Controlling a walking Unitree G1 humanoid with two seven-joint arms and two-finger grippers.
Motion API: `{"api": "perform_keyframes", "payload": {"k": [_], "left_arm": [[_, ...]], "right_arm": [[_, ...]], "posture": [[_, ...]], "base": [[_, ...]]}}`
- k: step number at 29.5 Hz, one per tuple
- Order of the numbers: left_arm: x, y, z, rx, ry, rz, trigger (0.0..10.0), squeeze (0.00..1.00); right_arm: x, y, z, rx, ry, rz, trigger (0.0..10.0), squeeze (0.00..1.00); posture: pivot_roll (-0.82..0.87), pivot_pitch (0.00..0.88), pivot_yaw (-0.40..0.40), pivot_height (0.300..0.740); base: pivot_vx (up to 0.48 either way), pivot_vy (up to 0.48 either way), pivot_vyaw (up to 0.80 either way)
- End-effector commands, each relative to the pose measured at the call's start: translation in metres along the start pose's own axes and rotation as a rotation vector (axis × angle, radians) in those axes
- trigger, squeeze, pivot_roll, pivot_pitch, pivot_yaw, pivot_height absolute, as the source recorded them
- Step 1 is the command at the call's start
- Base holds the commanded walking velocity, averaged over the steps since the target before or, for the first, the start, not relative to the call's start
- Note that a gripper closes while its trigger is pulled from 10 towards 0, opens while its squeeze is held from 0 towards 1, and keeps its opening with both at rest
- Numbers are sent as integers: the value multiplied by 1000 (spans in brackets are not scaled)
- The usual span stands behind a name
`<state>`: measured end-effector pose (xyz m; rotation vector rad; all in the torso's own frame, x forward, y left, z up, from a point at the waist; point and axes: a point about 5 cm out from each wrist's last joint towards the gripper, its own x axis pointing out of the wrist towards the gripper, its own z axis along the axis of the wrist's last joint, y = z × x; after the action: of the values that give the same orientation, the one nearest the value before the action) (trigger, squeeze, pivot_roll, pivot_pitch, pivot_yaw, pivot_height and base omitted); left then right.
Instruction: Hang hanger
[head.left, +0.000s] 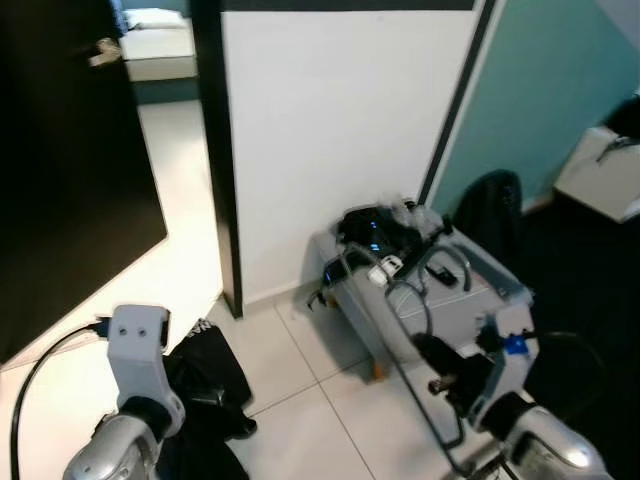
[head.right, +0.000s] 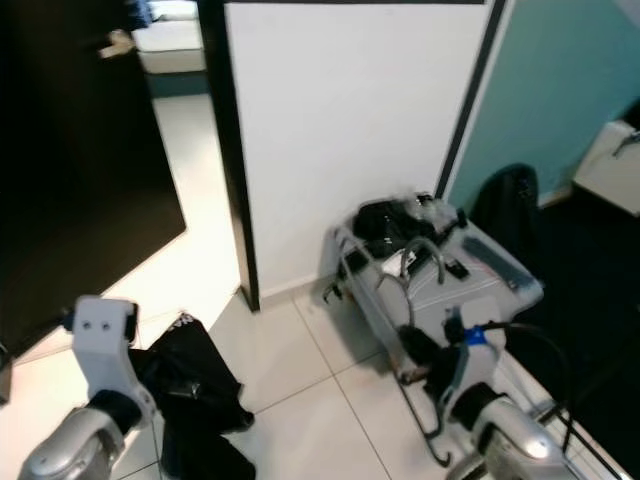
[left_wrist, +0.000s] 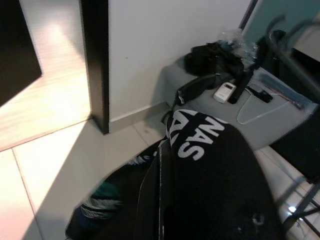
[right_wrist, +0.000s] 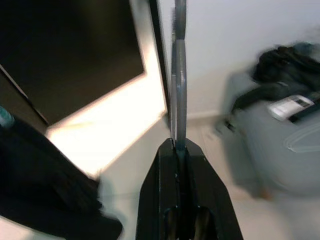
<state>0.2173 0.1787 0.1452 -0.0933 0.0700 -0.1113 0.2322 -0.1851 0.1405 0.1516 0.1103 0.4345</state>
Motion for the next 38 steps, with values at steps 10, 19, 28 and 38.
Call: {"api": "perform_keyframes", "payload": {"k": [10,19,28,38], "left_arm": [[4,-3,0,-156,-17,-97,10000,0],[2,-1,-1,-184,-25,-90,10000,0],[5,-1,-3,-305,8,-158,10000,0],[8,-4,-3,-268,20,-159,10000,0]], "right_arm": [[-5,-7,-1,52,5,-7,10000,0],[-6,-7,-1,81,7,3,10000,0],[-2,-7,-2,94,11,33,10000,0],[-2,-8,0,93,13,52,10000,0]], "posture": [[-13,10,-81,740],[-13,4,-86,740],[-10,0,-92,740],[-7,0,-87,740]], "base": [[0,0,644],[0,0,633],[0,0,600],[0,0,559]]}}
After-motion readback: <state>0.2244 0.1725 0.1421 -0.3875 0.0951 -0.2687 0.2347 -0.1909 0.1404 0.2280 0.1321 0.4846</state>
